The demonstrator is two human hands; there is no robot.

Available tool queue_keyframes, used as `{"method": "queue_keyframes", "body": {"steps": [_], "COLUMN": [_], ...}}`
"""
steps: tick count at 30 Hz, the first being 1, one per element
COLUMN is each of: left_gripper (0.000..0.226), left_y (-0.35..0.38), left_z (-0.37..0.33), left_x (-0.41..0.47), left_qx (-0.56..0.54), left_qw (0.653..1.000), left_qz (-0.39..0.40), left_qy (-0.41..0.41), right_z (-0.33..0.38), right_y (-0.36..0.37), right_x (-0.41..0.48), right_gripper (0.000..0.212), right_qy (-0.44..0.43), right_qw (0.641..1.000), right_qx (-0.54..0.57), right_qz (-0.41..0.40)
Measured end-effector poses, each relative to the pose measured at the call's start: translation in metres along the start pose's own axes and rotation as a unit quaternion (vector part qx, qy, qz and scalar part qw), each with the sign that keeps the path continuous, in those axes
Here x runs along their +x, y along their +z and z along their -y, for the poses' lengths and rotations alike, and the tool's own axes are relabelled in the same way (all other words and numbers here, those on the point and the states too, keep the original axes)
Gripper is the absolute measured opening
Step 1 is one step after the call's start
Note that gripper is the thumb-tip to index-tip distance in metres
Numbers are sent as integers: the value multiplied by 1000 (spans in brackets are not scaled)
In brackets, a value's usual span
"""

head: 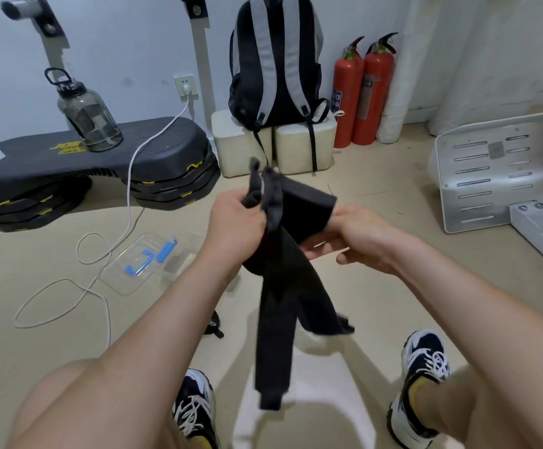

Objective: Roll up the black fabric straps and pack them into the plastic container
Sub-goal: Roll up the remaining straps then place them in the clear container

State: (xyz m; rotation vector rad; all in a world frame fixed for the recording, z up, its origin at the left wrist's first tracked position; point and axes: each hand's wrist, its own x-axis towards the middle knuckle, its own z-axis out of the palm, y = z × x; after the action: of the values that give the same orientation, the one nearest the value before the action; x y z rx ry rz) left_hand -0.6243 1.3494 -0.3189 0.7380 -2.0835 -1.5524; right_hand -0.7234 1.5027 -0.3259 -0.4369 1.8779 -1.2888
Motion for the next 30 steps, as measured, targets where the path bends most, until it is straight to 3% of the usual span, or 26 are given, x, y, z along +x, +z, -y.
{"method": "queue_keyframes", "body": {"steps": [3,6,8,12,15,19,21,24,26,30], "left_gripper": [36,17,17,12,12,34,30,42,52,29], "left_y": [0,2,2,-2,-11,-19,-17,-9,-4,0], "left_z": [1,2,3,0,-6,-6,-3,6,13,12], "left_x": [1,0,1,2,3,1,0,-1,-1,-1], "left_qx": [-71,-102,-120,-126,-71,-21,2,-42,-64,-106], "left_qw": [994,986,981,979,984,982,984,976,978,988], "left_qz": [-36,-26,-21,34,102,149,139,172,150,40], "left_qy": [-76,-129,-152,-155,-131,-112,-109,-130,-133,-106], "right_z": [-4,-3,2,-1,-5,-2,0,0,0,-2], "right_y": [3,6,9,17,16,14,14,12,12,15], "right_x": [0,0,1,11,18,14,11,11,11,9], "right_gripper": [37,20,17,25,20,19,22,30,31,35], "right_qy": [-67,-81,-76,-48,-31,-8,-9,-24,-28,-23], "right_qw": [988,994,996,995,991,992,991,989,988,980], "right_qx": [-134,-53,-3,-41,-6,43,87,130,140,198], "right_qz": [31,55,49,-78,-131,-118,-97,-63,-59,-7]}}
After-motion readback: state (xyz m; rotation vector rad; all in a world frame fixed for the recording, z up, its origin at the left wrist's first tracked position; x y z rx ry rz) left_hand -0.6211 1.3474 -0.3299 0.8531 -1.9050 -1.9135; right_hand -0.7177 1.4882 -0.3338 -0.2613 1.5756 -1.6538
